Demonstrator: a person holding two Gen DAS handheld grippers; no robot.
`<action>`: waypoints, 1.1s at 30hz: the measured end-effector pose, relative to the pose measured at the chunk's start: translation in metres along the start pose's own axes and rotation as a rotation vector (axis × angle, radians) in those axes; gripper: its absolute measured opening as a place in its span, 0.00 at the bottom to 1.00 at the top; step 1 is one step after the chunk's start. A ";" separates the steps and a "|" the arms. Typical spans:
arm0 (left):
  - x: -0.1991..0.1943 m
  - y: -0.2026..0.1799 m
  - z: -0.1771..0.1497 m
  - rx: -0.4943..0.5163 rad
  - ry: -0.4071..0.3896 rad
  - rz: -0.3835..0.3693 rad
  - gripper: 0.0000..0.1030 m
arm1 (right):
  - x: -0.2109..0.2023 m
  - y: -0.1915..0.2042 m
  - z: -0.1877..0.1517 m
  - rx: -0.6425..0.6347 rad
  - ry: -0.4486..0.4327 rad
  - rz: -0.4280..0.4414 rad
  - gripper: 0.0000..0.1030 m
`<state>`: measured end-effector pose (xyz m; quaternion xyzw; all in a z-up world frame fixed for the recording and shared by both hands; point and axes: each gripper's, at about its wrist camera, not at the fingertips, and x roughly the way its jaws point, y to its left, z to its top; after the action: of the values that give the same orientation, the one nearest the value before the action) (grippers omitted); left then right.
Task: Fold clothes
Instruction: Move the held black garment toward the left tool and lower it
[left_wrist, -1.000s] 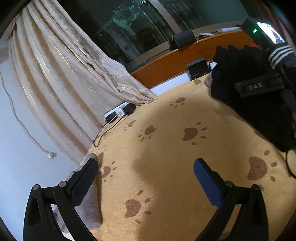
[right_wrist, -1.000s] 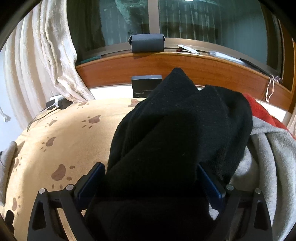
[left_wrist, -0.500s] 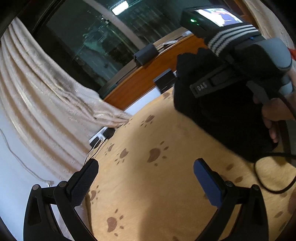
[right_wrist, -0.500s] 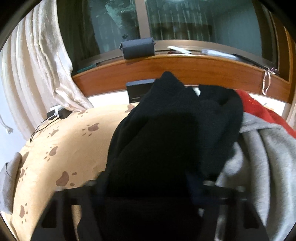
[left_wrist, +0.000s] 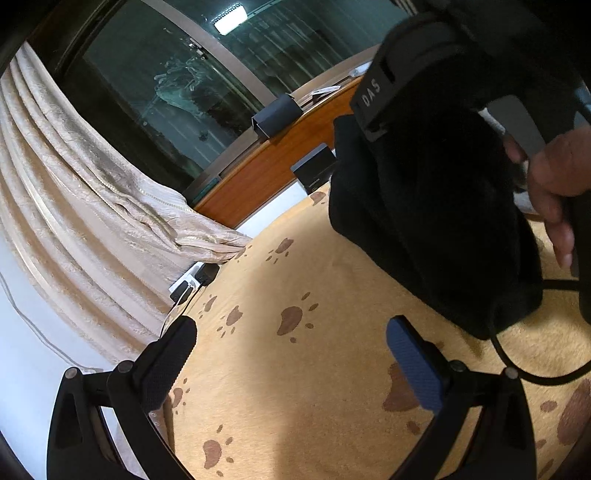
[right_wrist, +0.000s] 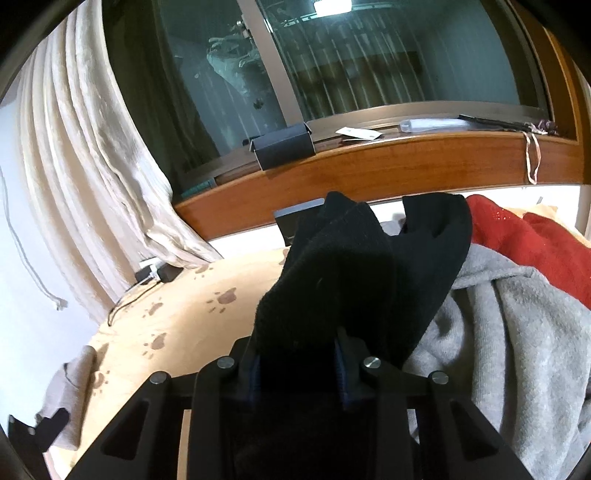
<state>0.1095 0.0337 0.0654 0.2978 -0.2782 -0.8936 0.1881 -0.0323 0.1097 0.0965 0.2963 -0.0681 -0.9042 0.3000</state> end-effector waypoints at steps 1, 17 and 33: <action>0.000 -0.001 0.000 0.001 0.000 -0.002 1.00 | -0.001 0.000 0.000 0.000 -0.003 0.003 0.31; 0.000 -0.003 0.000 -0.009 0.008 -0.015 1.00 | -0.030 0.023 0.002 -0.049 -0.077 0.091 0.30; 0.001 0.002 -0.004 -0.032 0.020 -0.013 1.00 | -0.055 0.042 -0.001 -0.103 -0.137 0.166 0.30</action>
<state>0.1120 0.0302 0.0638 0.3057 -0.2602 -0.8960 0.1900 0.0247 0.1073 0.1358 0.2114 -0.0661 -0.8967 0.3832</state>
